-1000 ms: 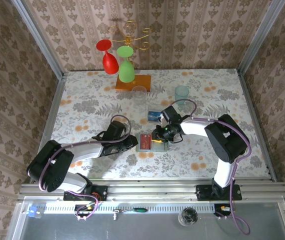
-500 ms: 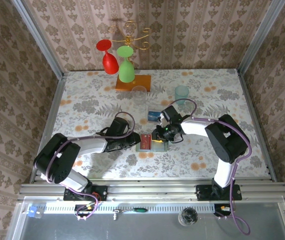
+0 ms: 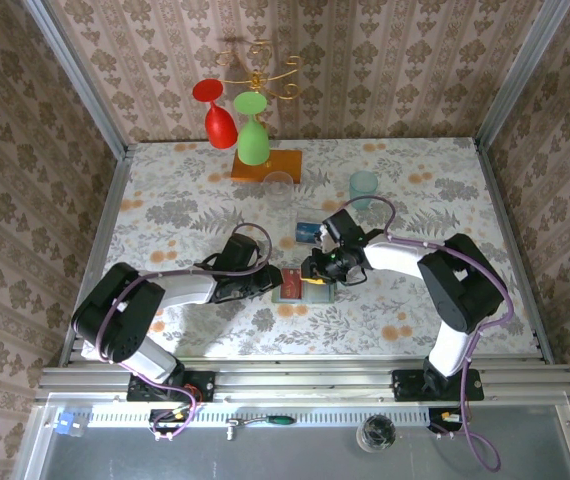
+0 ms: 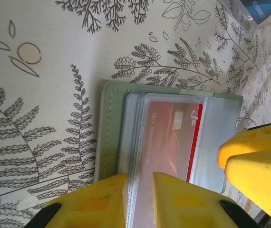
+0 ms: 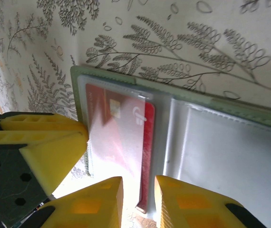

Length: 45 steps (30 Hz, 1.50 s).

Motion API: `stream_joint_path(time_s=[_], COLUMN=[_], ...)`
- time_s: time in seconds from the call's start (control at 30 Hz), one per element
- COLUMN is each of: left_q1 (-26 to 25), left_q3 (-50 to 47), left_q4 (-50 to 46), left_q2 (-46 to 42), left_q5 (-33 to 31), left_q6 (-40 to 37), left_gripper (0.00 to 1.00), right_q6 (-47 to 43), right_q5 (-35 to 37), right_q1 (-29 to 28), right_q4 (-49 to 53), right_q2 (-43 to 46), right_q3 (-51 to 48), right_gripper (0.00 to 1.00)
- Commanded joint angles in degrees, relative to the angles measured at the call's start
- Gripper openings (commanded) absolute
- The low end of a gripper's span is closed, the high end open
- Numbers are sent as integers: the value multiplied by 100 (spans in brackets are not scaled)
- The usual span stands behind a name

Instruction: Take the credit cards out of the card holder

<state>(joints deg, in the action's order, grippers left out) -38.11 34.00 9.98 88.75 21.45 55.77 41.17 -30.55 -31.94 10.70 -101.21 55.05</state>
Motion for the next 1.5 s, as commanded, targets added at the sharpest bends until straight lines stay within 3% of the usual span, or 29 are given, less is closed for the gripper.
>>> stream_joint_path(time_s=[0.0, 0.73, 1.03, 1.47], left_q1=[23, 89, 95, 118], left_q3=[-148, 236, 59, -104], left_q4=[127, -320, 374, 315], left_q2=[-12, -234, 147, 224], left_q5=[105, 155, 430, 295], left_q6=[88, -103, 74, 48], left_gripper=[21, 13, 4, 0], right_q6=[174, 236, 224, 189], right_q5=[-224, -245, -217, -215], right_q1=[-87, -222, -225, -227], right_q4=[-63, -138, -94, -87], right_q2=[28, -255, -237, -369], right_q3=[131, 263, 262, 306], right_gripper=[24, 24, 24, 24])
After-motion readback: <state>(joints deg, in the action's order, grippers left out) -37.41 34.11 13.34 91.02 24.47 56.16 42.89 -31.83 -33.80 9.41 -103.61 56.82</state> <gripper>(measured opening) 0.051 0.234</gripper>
